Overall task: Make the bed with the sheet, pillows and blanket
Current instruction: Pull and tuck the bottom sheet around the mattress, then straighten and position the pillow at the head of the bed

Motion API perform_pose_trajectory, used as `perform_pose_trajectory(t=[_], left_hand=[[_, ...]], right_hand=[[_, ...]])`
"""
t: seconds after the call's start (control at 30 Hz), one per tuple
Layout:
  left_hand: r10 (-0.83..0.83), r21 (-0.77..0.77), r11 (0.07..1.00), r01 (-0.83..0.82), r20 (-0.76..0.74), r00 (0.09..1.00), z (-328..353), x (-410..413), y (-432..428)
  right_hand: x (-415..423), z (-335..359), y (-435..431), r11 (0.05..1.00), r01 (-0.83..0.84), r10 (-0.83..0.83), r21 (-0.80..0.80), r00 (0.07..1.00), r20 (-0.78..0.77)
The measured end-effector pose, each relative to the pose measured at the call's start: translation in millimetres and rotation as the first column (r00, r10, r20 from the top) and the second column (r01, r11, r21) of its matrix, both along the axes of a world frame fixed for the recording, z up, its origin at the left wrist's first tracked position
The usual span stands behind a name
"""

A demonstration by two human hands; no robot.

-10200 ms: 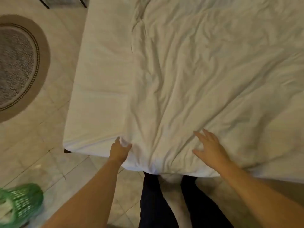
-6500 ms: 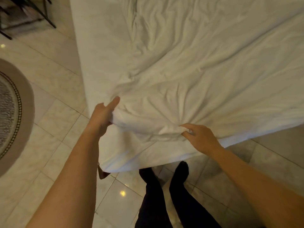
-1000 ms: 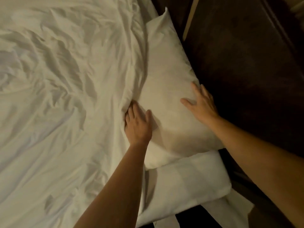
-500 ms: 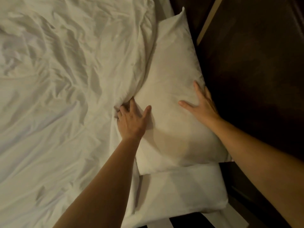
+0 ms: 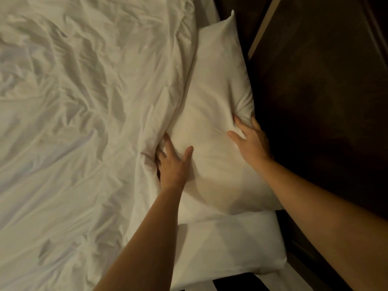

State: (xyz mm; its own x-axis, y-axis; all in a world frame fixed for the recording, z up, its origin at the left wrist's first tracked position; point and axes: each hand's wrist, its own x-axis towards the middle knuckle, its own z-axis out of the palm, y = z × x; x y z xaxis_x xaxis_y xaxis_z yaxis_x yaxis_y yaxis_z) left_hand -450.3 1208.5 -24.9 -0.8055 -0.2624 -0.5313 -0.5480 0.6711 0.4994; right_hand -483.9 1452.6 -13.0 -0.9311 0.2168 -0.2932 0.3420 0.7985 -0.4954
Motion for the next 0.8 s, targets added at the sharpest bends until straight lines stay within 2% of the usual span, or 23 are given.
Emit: perform_pose_trajectory(t=[0.17,0.3,0.43,0.6,0.8], left_hand=[[-0.091,-0.163,0.984,0.067,-0.139,0.986,-0.4,2.3,20.2],[0.005,-0.064,0.998,-0.016,-0.163,0.987,25.2,7.4,25.0],[0.010,0.008,1.000,-0.008,-0.264,0.965,65.5,15.0,25.5],[0.070,0.170,0.985,-0.018,-0.302,0.951,123.5,30.5,27.8],[0.086,0.252,0.968,0.002,-0.336,0.938,203.3,52.2,27.5]], right_hand=[[9.1,7.7,-6.8,0.997,0.035,-0.044,-0.076,0.990,-0.132],[21.7,36.6,-8.8,0.978,0.085,-0.129,-0.190,0.965,-0.229],[32.6,81.0,-14.3,0.938,0.152,-0.236,-0.313,0.939,-0.252],[47.9,141.2,-16.5,0.937,0.205,-0.291,-0.284,0.906,-0.306],[75.2,209.0,-26.7,0.961,0.224,-0.269,-0.163,0.895,-0.357]])
